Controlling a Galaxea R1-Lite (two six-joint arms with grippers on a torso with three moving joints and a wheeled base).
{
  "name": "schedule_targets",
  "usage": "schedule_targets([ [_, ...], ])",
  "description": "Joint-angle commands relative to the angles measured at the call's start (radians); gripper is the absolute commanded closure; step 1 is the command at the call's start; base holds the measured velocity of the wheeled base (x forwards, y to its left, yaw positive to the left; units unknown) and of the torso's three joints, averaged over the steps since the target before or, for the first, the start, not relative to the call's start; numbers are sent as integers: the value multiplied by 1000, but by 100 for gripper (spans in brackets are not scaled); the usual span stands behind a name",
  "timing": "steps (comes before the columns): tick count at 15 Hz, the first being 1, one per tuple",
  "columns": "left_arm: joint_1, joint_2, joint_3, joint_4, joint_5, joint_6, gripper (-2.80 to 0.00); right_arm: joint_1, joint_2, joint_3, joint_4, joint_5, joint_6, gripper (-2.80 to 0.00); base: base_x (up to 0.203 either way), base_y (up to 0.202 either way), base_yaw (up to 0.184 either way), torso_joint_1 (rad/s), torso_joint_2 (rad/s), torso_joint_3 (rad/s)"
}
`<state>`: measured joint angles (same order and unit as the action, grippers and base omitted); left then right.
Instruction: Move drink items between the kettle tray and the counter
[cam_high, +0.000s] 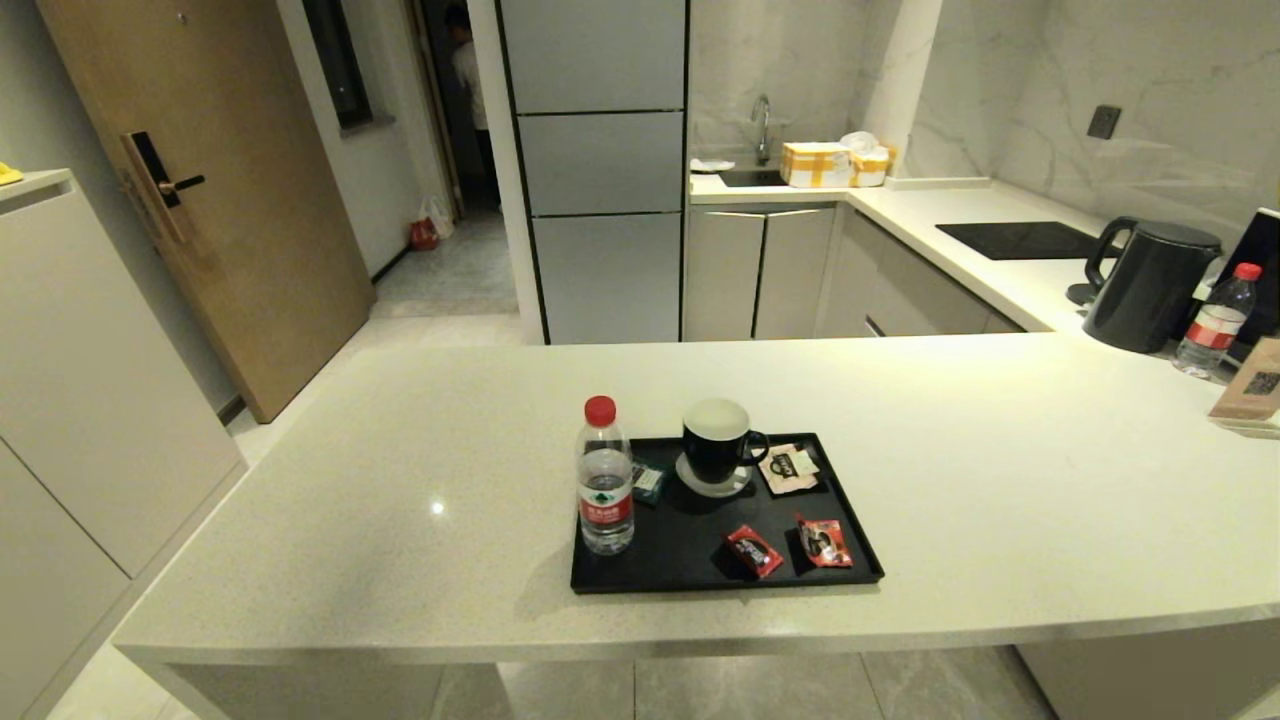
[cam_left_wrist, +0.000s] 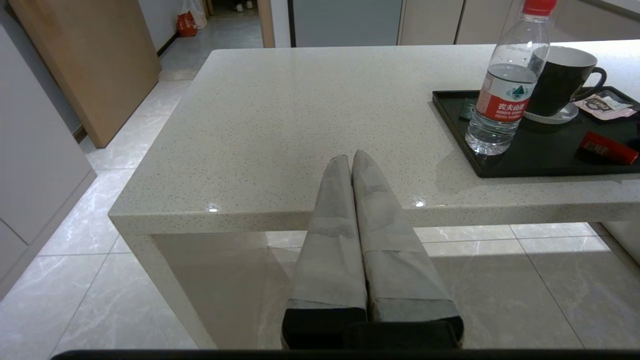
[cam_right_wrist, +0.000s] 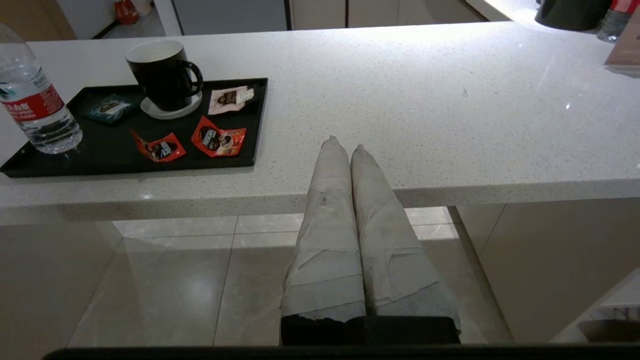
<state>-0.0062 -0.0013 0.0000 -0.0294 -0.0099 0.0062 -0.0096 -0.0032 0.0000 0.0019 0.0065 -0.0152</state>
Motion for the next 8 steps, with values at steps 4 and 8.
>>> schedule_targets([
  [4,0,1,15,0,-1,0,0,0,3,0,1,0,1,0,0,0,0,0,0,0],
  [8,0,1,15,-1,1,0,0,0,3,-2,0,-5,32,0,0,0,0,0,0,0],
])
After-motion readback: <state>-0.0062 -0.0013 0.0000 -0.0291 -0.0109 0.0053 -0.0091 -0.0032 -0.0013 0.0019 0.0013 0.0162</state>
